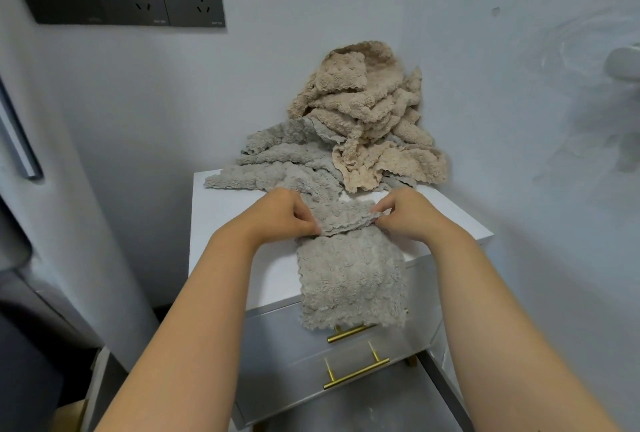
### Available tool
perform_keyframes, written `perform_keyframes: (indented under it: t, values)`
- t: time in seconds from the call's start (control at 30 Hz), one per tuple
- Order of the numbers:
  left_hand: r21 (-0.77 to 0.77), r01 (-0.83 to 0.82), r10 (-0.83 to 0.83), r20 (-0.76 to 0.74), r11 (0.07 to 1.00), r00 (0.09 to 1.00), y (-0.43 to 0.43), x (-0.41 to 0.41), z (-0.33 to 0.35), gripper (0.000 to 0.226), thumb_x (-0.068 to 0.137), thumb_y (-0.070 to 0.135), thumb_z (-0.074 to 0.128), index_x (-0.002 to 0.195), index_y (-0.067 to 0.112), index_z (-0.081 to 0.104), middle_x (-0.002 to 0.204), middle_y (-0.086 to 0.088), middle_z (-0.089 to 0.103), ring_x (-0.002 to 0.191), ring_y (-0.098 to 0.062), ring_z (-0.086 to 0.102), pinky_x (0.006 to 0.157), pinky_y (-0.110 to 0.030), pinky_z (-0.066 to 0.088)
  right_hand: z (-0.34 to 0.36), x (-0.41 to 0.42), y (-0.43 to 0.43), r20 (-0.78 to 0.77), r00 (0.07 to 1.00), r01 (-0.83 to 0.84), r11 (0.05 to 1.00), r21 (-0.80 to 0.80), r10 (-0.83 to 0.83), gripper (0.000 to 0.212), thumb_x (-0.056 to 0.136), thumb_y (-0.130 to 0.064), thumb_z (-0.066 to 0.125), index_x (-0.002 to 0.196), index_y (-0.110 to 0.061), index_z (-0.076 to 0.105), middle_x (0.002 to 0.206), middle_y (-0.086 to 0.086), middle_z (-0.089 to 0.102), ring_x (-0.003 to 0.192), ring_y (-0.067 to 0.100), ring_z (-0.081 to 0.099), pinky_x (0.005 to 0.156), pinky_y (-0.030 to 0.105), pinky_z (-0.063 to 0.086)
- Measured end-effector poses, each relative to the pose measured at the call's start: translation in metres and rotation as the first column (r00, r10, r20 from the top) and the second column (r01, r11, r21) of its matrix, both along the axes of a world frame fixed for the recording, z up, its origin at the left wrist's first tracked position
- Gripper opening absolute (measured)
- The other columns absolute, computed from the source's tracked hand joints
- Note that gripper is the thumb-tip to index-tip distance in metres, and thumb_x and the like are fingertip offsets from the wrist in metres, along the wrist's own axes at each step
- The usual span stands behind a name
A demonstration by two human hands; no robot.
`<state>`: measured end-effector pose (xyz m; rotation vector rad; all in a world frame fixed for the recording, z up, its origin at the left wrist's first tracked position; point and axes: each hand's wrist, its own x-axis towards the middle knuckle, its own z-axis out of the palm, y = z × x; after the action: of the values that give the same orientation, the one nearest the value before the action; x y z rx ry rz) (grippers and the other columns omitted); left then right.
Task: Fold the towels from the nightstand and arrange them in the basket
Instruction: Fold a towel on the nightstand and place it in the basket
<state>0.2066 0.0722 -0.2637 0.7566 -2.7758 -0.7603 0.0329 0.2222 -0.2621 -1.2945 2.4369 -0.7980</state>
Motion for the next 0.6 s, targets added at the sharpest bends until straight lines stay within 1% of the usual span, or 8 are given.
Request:
perform_keyframes:
  t: [0.1,0.17,0.2,0.3,0.37,0.47,0.53,0.6]
  values:
    - [0.09,-0.087,0.092,-0.058,0.992,0.994,-0.006,-0.001,-0.005,0.052,0.089,0.043,0.061,0.063,-0.002,0.06,0.08,-0.017,0.056,0.072,-0.023,0.049,0.067,-0.027,0.038,0.003,0.004,-0.002,0.065,0.998,-0.016,1.0,-0.023,0.017,0.04,0.091,-0.025,0.059,0.057,-0.003,0.057,0.084,0.02,0.06,0.069,0.028,0.057,0.071,0.039,0.049]
    - [-0.008,-0.137,0.136,-0.07,0.99,0.988,-0.006,-0.004,-0.008,0.042,0.087,0.035,0.066,0.06,0.003,0.06,0.086,-0.019,0.063,0.076,-0.026,0.055,0.077,-0.028,0.043,0.005,0.008,-0.003,0.055,0.998,-0.004,0.999,-0.05,0.007,0.048,0.093,-0.033,0.057,0.072,0.01,0.063,0.116,0.02,0.063,0.102,0.034,0.061,0.085,0.038,0.047]
    - [-0.048,-0.132,0.129,-0.061,0.99,0.99,-0.005,-0.005,-0.009,0.036,0.085,0.032,0.069,0.062,0.006,0.059,0.086,-0.015,0.064,0.079,-0.024,0.056,0.081,-0.03,0.044,0.006,0.01,-0.004,0.034,0.999,-0.01,0.999,-0.039,0.012,0.043,0.093,-0.028,0.059,0.078,0.012,0.064,0.122,0.016,0.062,0.112,0.031,0.059,0.081,0.031,0.047]
    - [-0.006,-0.109,0.109,-0.05,0.994,0.993,0.001,-0.005,-0.01,0.023,0.081,0.028,0.074,0.082,0.016,0.054,0.084,-0.001,0.056,0.078,-0.019,0.051,0.068,-0.029,0.042,0.003,0.013,-0.008,0.001,1.0,-0.03,0.999,-0.022,0.03,0.007,0.086,-0.009,0.066,0.085,-0.009,0.059,0.107,0.006,0.061,0.098,0.019,0.059,0.061,0.019,0.041]
    - [0.028,-0.097,0.098,-0.018,0.995,0.995,0.002,-0.004,-0.007,0.036,0.081,0.03,0.074,0.108,0.019,0.054,0.098,0.0,0.055,0.087,-0.018,0.052,0.073,-0.027,0.041,0.003,0.012,-0.009,0.001,0.998,-0.063,0.998,0.03,0.063,0.029,0.083,-0.009,0.069,0.105,-0.02,0.052,0.112,0.003,0.054,0.085,0.014,0.053,0.064,0.024,0.04]
    - [0.021,-0.074,0.072,0.087,0.997,0.994,0.001,-0.003,-0.001,0.064,0.081,0.036,0.073,0.136,0.015,0.048,0.128,-0.006,0.055,0.117,-0.021,0.052,0.091,-0.026,0.038,0.01,0.012,-0.01,-0.033,0.994,-0.102,0.986,0.132,0.107,0.054,0.083,-0.012,0.071,0.131,-0.018,0.048,0.116,0.004,0.052,0.094,0.017,0.055,0.073,0.026,0.041]
    - [0.054,-0.081,0.072,0.157,0.995,0.985,0.0,-0.001,0.001,0.069,0.081,0.039,0.072,0.139,0.01,0.046,0.135,-0.008,0.053,0.124,-0.023,0.049,0.096,-0.027,0.036,0.013,0.012,-0.011,-0.062,0.993,-0.09,0.978,0.189,0.103,0.058,0.082,-0.015,0.073,0.135,-0.01,0.05,0.118,0.007,0.057,0.103,0.022,0.056,0.079,0.026,0.04]
    - [0.088,-0.091,0.075,0.168,0.992,0.983,-0.001,0.0,0.003,0.06,0.08,0.036,0.074,0.129,0.008,0.055,0.124,-0.009,0.058,0.115,-0.025,0.053,0.09,-0.028,0.04,0.016,0.012,-0.011,-0.076,0.995,-0.05,0.978,0.205,0.066,0.058,0.08,-0.018,0.076,0.132,-0.004,0.053,0.118,0.01,0.061,0.102,0.024,0.056,0.082,0.028,0.043]
